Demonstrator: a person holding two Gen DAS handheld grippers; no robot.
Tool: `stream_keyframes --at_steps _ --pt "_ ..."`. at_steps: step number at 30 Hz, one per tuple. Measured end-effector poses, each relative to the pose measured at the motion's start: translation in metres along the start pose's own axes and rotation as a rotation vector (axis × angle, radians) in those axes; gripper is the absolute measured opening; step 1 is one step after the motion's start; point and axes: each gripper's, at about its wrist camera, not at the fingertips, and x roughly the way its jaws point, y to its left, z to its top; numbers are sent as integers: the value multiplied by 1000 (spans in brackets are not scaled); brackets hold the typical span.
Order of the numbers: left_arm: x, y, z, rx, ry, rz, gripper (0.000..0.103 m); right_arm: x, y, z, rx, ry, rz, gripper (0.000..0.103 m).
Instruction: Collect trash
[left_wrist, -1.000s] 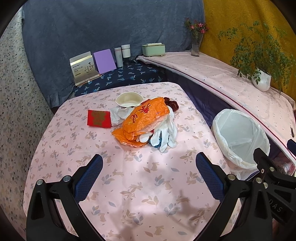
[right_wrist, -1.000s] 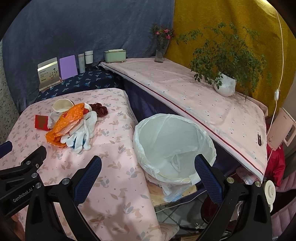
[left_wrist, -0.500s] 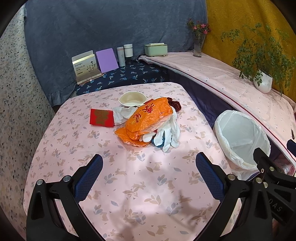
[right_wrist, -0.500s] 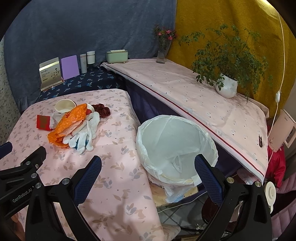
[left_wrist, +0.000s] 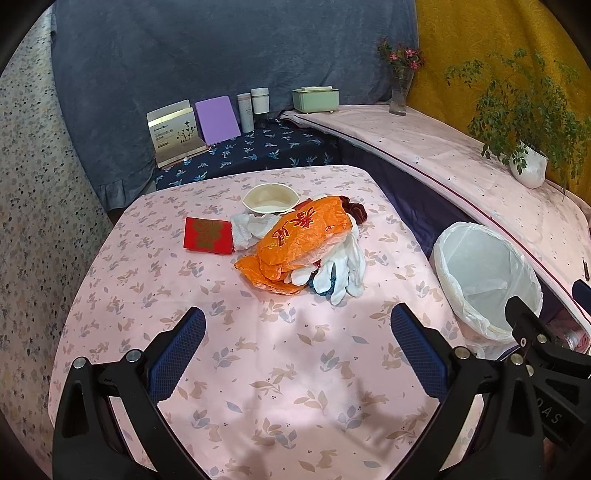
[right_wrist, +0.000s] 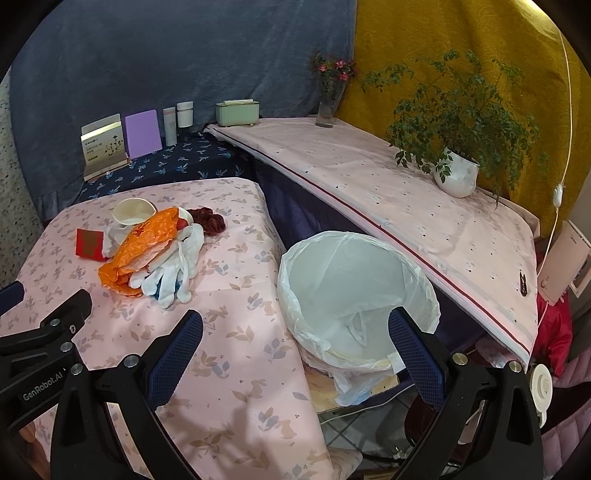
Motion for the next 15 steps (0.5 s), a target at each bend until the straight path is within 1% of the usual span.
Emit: stream_keyframes --at_steps 15 --pt "1 3 3 -7 -1 9 96 2 4 3 -2 2 4 96"
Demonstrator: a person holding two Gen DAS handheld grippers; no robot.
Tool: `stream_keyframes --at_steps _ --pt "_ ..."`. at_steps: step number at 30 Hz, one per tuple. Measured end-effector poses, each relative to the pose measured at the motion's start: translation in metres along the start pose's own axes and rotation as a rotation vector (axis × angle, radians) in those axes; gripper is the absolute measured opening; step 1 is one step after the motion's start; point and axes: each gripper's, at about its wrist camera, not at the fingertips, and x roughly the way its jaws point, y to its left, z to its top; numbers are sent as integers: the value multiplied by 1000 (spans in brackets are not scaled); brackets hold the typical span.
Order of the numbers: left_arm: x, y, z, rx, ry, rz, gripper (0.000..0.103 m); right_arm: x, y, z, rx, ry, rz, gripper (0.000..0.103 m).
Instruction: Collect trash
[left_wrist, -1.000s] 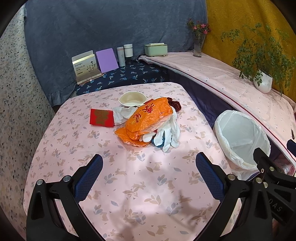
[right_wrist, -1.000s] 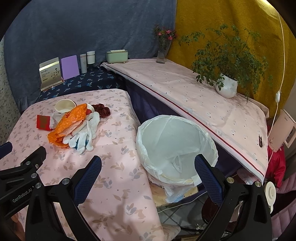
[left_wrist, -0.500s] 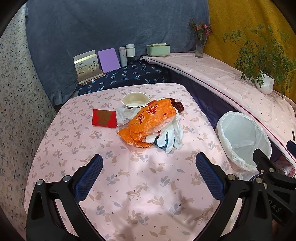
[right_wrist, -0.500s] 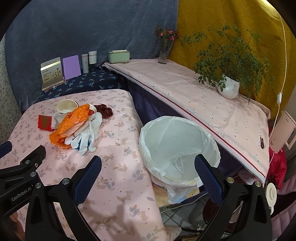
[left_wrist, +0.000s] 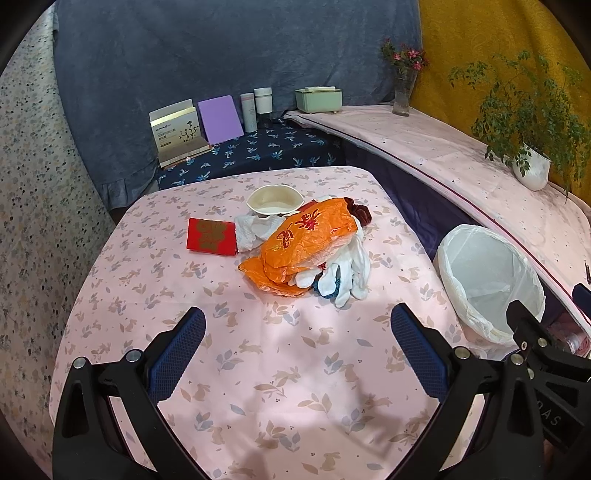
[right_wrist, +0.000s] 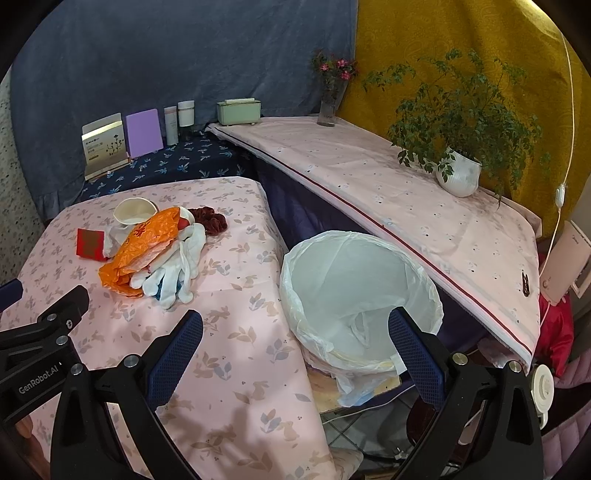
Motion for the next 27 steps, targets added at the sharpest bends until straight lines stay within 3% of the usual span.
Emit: stream_keyframes --at_steps 27 --pt "2 6 5 -6 -3 3 96 2 2 1 -2 4 1 96"
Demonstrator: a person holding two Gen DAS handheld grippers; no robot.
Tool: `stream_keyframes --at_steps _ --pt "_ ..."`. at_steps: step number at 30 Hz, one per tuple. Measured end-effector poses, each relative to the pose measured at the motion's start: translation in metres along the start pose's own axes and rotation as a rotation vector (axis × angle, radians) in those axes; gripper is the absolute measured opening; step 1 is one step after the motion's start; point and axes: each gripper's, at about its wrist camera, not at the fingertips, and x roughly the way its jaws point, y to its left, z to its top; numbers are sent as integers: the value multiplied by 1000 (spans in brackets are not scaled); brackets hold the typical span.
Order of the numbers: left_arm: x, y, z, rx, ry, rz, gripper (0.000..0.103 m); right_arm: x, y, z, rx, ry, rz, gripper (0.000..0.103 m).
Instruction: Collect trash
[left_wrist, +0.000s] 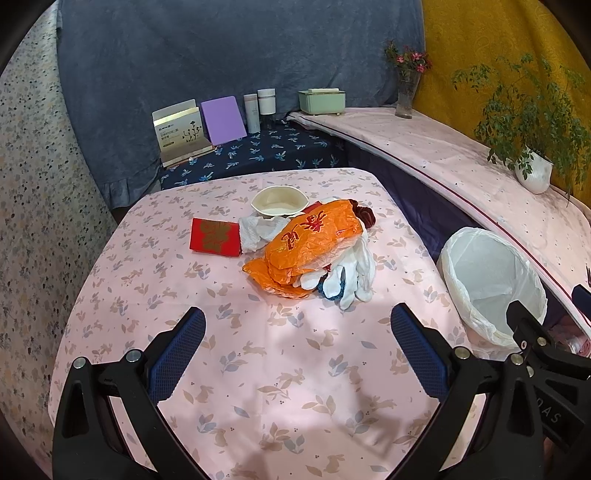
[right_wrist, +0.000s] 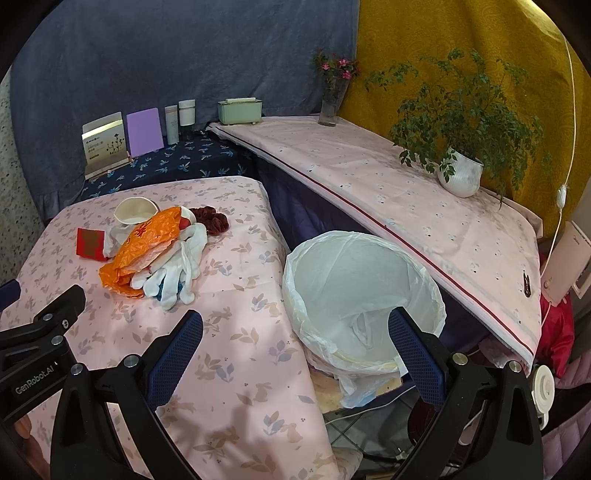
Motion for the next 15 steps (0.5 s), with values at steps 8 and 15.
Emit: stream_keyframes --at_steps 8,15 --pt "1 0 -2 0 -7 0 96 4 1 1 6 0 -3 96" --pt "12 9 -3 -27 -16 -4 96 14 1 0 15 7 0 96"
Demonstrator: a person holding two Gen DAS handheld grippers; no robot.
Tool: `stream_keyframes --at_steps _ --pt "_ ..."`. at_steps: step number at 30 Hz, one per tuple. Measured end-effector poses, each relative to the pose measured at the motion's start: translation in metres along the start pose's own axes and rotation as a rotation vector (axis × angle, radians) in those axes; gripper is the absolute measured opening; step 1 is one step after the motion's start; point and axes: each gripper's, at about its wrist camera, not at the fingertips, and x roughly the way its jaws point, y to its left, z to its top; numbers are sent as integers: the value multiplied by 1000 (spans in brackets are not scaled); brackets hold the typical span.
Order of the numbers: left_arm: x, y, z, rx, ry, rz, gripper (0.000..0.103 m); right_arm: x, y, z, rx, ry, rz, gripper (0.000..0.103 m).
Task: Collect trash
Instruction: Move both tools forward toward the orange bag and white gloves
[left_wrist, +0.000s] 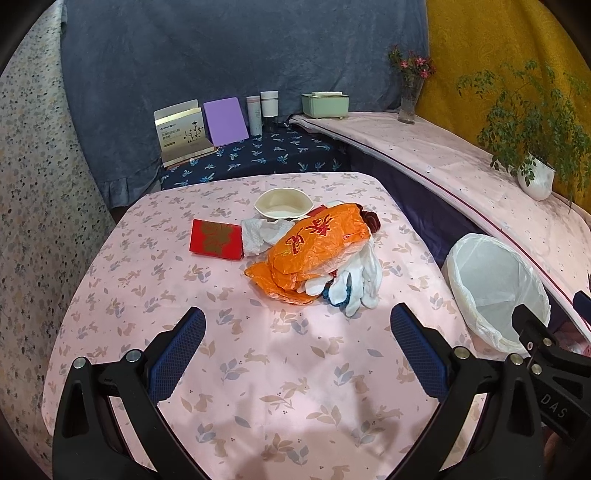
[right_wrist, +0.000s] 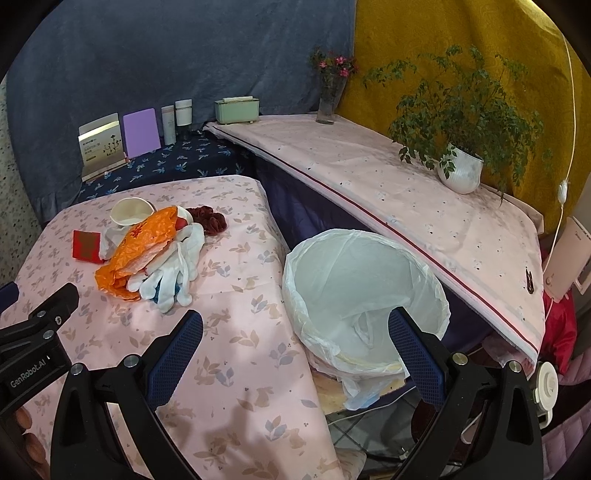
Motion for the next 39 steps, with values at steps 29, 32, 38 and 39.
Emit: stream_keyframes --at_steps 29,32,38,39 --pt "101 50 23 -79 115 -108 96 92 71 17 -44 69 109 95" --pt "119 36 27 -59 141 -143 95 102 72 20 -34 79 108 92" --pt "146 23 31 -45 197 -204 63 119 74 23 -17 108 140 85" --pt "149 24 32 -45 206 -217 59 121 76 23 -19 110 146 83"
